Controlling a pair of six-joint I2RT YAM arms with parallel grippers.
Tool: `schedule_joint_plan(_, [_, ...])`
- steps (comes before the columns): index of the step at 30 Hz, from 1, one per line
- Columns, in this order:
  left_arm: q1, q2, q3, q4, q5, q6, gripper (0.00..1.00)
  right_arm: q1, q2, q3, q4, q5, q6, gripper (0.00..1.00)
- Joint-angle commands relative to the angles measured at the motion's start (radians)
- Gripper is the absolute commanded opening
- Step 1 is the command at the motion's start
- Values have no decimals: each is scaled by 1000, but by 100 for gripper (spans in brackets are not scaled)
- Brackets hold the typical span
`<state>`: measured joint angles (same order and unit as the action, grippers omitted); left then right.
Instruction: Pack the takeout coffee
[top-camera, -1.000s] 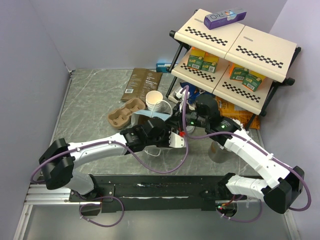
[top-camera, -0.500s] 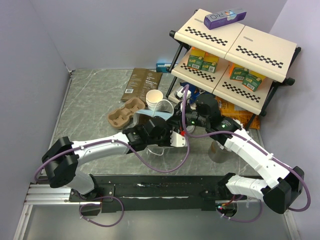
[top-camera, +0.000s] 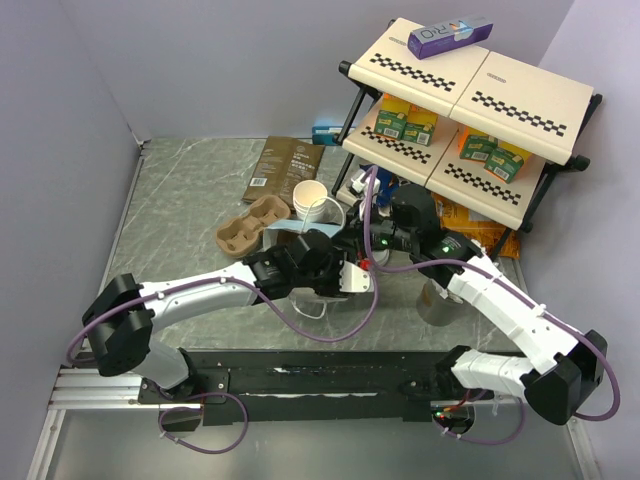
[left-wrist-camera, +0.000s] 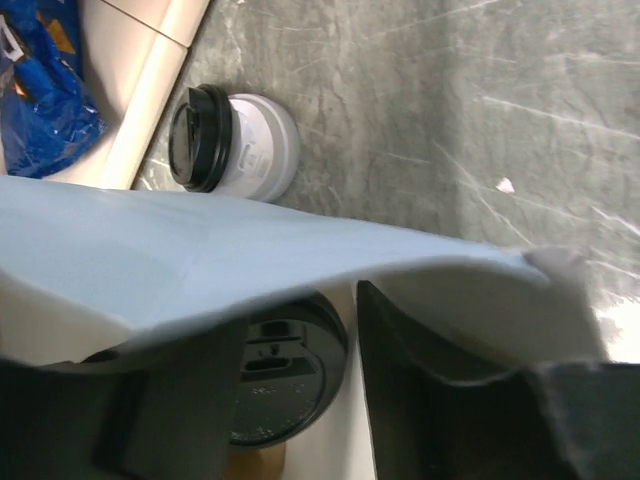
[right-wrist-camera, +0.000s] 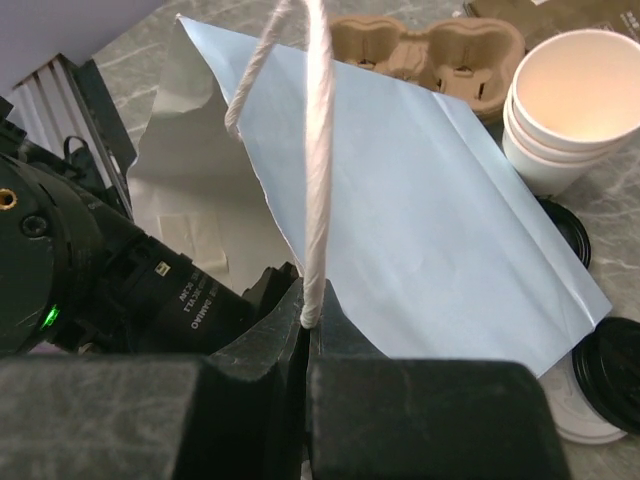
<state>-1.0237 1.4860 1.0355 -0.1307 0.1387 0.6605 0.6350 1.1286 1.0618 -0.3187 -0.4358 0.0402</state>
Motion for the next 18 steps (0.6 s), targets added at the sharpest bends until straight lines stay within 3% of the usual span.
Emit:
schedule_joint_plan(1, [16,-87,61,-18,59,-32,55,-7,31,46,-40,-29,7,0])
schedule_joint_plan(8, [33,-138,83,-52,67,-51,68,-20,62,76,-51,-40,0,0])
schedule_joint_plan(18, [60,-174,109,-84,56,-81,70,-27,74,84,-49,-40,-5,0])
